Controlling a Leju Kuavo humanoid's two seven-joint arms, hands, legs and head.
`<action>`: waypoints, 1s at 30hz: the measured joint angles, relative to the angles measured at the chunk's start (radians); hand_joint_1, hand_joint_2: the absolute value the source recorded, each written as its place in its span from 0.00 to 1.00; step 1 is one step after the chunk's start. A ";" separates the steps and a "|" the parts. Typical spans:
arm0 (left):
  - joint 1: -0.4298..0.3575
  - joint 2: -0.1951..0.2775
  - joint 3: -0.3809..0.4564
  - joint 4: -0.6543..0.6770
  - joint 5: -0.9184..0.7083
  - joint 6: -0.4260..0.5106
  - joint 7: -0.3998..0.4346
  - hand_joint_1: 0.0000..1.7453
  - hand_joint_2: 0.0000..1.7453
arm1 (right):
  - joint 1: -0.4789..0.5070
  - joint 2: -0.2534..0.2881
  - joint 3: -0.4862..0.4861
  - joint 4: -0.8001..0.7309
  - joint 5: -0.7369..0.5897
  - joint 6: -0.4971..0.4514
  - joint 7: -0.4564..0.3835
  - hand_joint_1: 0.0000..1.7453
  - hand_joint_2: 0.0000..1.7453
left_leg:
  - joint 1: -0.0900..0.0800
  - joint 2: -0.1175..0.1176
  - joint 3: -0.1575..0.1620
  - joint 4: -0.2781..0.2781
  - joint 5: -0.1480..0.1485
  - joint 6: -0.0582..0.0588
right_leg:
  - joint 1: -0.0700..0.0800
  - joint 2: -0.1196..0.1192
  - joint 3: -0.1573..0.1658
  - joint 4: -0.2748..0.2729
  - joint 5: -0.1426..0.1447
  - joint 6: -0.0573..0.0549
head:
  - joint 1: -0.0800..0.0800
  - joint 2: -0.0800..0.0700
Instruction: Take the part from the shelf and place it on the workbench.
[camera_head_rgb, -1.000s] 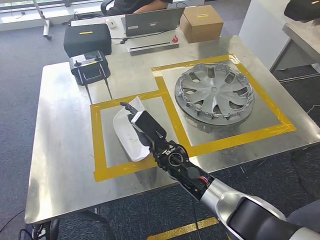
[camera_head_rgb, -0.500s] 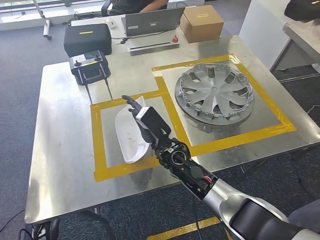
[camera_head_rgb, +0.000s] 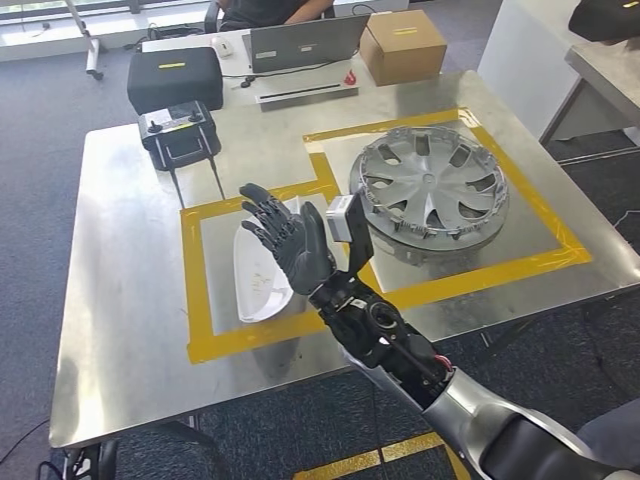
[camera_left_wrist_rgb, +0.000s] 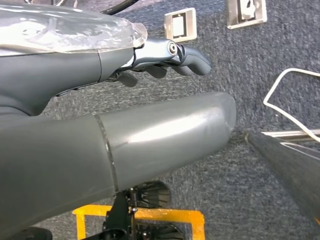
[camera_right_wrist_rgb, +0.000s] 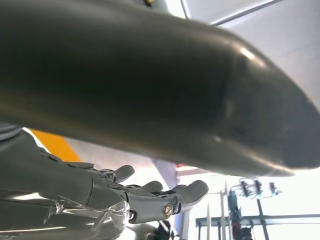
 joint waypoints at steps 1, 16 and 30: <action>0.001 0.001 0.000 0.000 0.001 0.002 0.003 0.00 0.00 | 0.013 -0.007 0.000 -0.027 -0.005 -0.003 0.002 0.00 0.00 | -0.002 0.000 0.000 0.001 -0.001 0.002 | -0.001 0.000 0.000 -0.001 0.000 0.002 | 0.000 0.000; 0.018 0.016 0.000 0.000 0.009 0.004 0.001 0.00 0.00 | 0.236 -0.117 -0.040 -0.309 0.082 -0.103 0.009 0.00 0.00 | 0.019 0.010 0.023 -0.016 0.003 0.008 | -0.031 -0.003 -0.049 0.132 -0.041 0.053 | 0.011 0.000; 0.019 0.020 0.000 0.000 0.009 0.003 0.001 0.00 0.00 | 0.256 -0.126 -0.050 -0.369 0.084 -0.104 0.015 0.00 0.00 | 0.019 0.008 -0.126 0.290 -0.121 -0.033 | -0.022 -0.006 -0.008 0.017 -0.006 -0.006 | -0.004 0.000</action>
